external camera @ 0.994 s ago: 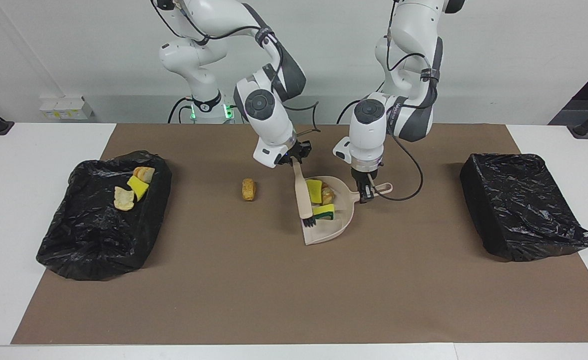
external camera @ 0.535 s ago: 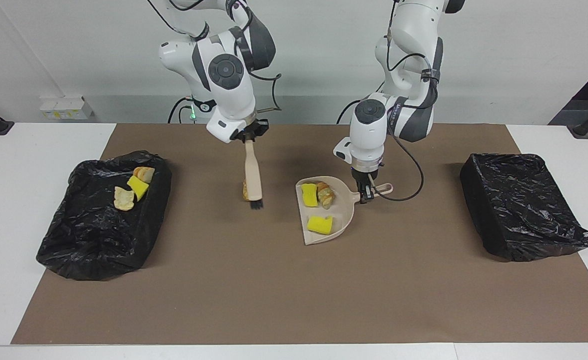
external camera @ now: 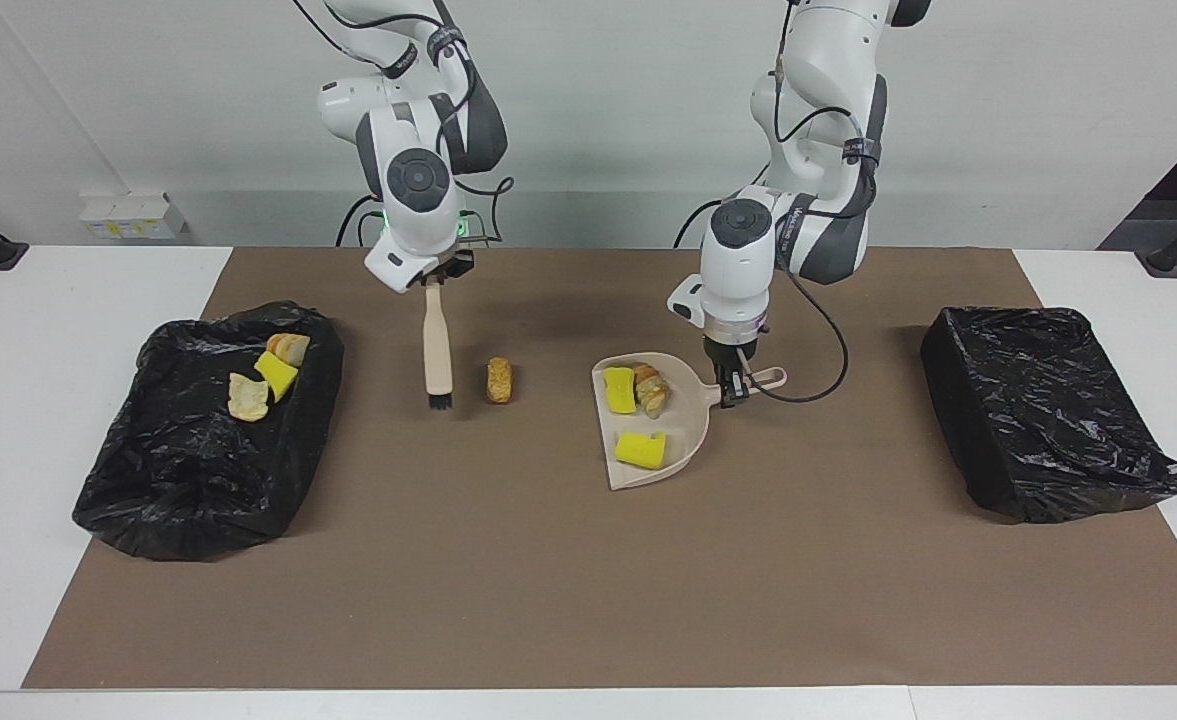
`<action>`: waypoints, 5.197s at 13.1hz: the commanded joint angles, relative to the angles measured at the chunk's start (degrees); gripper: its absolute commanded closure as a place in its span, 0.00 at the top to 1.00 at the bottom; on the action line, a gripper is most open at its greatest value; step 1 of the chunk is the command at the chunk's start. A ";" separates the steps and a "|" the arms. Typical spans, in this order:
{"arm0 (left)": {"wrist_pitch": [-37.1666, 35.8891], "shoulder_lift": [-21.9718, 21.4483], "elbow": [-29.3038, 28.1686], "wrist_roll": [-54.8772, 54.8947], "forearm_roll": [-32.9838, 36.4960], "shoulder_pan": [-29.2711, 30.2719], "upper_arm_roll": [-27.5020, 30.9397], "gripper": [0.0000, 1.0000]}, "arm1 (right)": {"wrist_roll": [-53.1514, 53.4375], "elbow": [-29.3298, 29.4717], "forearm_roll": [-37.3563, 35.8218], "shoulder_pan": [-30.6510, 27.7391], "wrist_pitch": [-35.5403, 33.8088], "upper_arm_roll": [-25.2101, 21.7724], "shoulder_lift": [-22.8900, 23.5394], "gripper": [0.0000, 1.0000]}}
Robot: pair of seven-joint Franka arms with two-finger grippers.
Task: Sweep and dump trash in bin
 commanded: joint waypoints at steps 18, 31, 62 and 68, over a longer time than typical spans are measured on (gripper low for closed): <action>1.54 -1.27 -1.40 3.85 0.67 2.00 0.31 0.00 | 1.69 8.72 39.17 15.35 30.41 0.77 14.21 0.00; 0.49 -3.20 -0.78 9.72 0.14 7.00 0.22 0.00 | 16.07 14.71 14.10 15.17 0.96 0.68 7.28 0.00; -6.38 -6.54 14.00 38.56 16.82 54.92 1.45 0.00 | 20.68 -0.52 17.62 21.86 19.41 1.65 6.82 1.00; -7.42 -7.86 10.91 33.22 32.47 52.10 1.36 0.00 | 20.77 8.79 11.30 16.06 21.18 1.12 7.10 1.00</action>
